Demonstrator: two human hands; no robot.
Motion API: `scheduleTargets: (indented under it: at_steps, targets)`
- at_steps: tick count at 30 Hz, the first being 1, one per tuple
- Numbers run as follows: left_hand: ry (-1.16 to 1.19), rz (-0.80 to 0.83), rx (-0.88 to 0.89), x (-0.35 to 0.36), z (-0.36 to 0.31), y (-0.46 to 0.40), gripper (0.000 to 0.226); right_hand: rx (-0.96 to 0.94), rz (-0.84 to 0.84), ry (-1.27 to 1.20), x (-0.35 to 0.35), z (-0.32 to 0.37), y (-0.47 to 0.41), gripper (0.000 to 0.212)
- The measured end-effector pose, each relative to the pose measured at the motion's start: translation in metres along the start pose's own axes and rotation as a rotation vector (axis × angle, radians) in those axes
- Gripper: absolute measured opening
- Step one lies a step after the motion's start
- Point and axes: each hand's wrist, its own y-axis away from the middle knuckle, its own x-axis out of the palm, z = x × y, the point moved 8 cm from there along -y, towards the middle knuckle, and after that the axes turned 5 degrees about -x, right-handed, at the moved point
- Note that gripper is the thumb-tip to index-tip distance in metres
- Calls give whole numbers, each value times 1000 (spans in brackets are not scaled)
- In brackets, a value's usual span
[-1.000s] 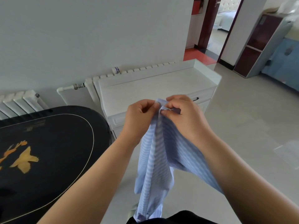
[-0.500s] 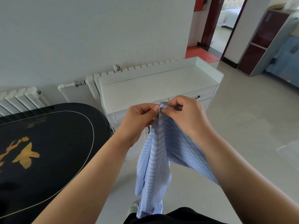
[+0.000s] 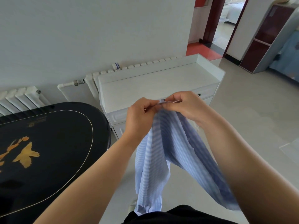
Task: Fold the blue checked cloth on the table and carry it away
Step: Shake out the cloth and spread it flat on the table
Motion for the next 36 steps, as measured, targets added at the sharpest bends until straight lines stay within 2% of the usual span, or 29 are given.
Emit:
scheduleTargets:
  at_steps: [3, 6, 11, 14, 18, 21, 24, 28, 32, 36]
  targets:
    - [14, -96, -77, -8, 5, -19, 8, -111, 19, 366, -2, -4, 2, 14]
    - [71, -206, -132, -21, 4, -39, 11, -55, 148, 697, 12, -24, 31, 38]
    - [209, -323, -195, -42, 13, -79, 24, 69, 396, 825, 27, -84, 71, 64]
    - [221, -378, -204, -51, 13, -96, 20, 136, 489, 874, 38, -127, 81, 72]
    - [238, -429, -211, -64, 17, -115, 16, 194, 439, 952, 32, -174, 75, 71]
    - [292, -467, -276, -80, 31, -125, 18, 197, 322, 1001, 16, -191, 65, 56]
    - [319, -507, -293, -99, 40, -132, 17, 56, 159, 1077, -1, -180, 54, 48]
    - [395, -584, -276, -130, 44, -142, 22, -421, -183, 1000, -29, -134, 51, 63]
    - [403, -649, -295, -158, 52, -148, 22, -686, -202, 1002, -37, -102, 52, 49]
    - [286, -623, -302, -166, 54, -150, 23, -1070, -141, 1013, -9, -65, 65, 4]
